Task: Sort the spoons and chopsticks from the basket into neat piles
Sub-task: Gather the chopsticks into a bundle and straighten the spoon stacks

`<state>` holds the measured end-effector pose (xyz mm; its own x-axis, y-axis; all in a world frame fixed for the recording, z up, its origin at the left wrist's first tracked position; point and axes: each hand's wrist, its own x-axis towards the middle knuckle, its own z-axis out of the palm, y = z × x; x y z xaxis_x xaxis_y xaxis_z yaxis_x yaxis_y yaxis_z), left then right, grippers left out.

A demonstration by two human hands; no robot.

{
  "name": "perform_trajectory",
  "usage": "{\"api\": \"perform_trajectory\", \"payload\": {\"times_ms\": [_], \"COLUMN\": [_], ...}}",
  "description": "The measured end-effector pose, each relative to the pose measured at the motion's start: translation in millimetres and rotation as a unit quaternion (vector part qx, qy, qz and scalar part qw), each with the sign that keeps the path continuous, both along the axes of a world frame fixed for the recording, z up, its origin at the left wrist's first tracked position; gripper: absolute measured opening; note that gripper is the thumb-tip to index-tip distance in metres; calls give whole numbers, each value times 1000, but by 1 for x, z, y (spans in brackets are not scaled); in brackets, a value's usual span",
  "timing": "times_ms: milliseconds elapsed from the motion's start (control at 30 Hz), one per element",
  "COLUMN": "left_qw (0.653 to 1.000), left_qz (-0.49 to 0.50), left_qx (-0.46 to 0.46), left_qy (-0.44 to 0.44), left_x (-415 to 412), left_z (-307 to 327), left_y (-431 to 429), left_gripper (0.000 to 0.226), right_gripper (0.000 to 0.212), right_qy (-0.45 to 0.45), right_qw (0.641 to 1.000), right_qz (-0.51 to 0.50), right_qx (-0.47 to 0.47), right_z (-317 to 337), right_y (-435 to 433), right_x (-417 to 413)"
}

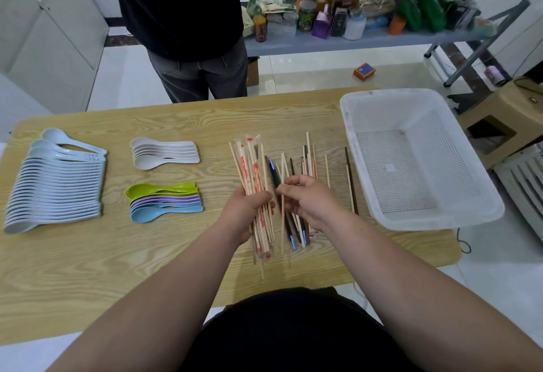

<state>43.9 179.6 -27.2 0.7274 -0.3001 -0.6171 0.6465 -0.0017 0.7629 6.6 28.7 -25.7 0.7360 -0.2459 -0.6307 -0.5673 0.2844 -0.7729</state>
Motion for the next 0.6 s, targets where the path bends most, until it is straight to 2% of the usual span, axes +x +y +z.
{"api": "perform_trajectory", "payload": {"times_ms": [67, 167, 233, 433, 500, 600], "left_qw": [1000, 997, 995, 994, 995, 995], "left_qz": [-23, -65, -80, -68, -44, -12], "left_qx": [6, 10, 17, 57, 74, 99], "left_qy": [-17, -49, -58, -58, -41, -14], "left_x": [-2, -4, -4, -3, -1, 3], "left_z": [-1, -4, -7, -20, -28, -41], "left_y": [-3, -8, -12, -21, -22, -21], "left_gripper": [18, 30, 30, 29, 29, 27], "right_gripper": [12, 12, 12, 6, 10, 34], "right_qy": [-1, 2, 5, 9, 33, 89], "right_qw": [999, 1000, 1000, 1000, 992, 951], "right_qz": [-15, -10, -11, 7, 34, 32], "right_qx": [30, 28, 18, -27, -119, -294], "right_z": [3, -1, -6, -23, -32, -45], "right_y": [-4, -5, -5, -12, -23, -50], "right_x": [3, 7, 9, 7, 6, -1]}}
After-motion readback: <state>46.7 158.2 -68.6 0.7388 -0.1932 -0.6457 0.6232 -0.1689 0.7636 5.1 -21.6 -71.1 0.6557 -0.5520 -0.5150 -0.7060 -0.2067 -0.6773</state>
